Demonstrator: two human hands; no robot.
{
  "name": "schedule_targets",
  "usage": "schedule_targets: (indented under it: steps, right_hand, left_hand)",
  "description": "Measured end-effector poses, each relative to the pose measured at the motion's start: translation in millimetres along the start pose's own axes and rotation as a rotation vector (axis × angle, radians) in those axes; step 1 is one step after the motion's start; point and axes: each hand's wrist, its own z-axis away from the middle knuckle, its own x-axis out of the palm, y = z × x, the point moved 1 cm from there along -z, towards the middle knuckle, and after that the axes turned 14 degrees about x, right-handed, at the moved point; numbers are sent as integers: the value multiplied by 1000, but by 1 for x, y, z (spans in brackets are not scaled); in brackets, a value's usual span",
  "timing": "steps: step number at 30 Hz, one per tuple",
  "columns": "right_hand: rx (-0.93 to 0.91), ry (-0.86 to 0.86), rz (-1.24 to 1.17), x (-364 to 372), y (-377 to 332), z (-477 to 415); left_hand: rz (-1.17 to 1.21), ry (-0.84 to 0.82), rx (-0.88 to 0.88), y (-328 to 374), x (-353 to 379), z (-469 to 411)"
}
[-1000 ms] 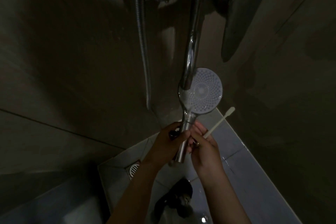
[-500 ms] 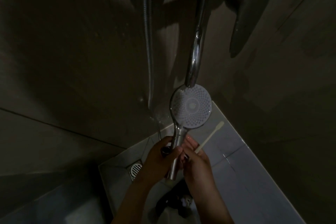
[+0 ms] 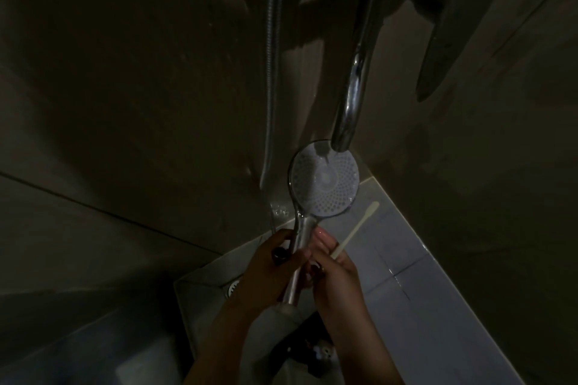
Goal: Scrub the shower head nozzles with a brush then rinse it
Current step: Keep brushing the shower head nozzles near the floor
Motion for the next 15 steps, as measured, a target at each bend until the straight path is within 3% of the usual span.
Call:
schedule_targets:
  steps: [7,15]
  right_hand:
    - [-19,25,30,-12,-12,-4]
    - [-216,164,378,-34,-30,15]
  left_hand:
    - [4,15,-29,1,13,-13]
    - [37,29,-83,-2,34,-4]
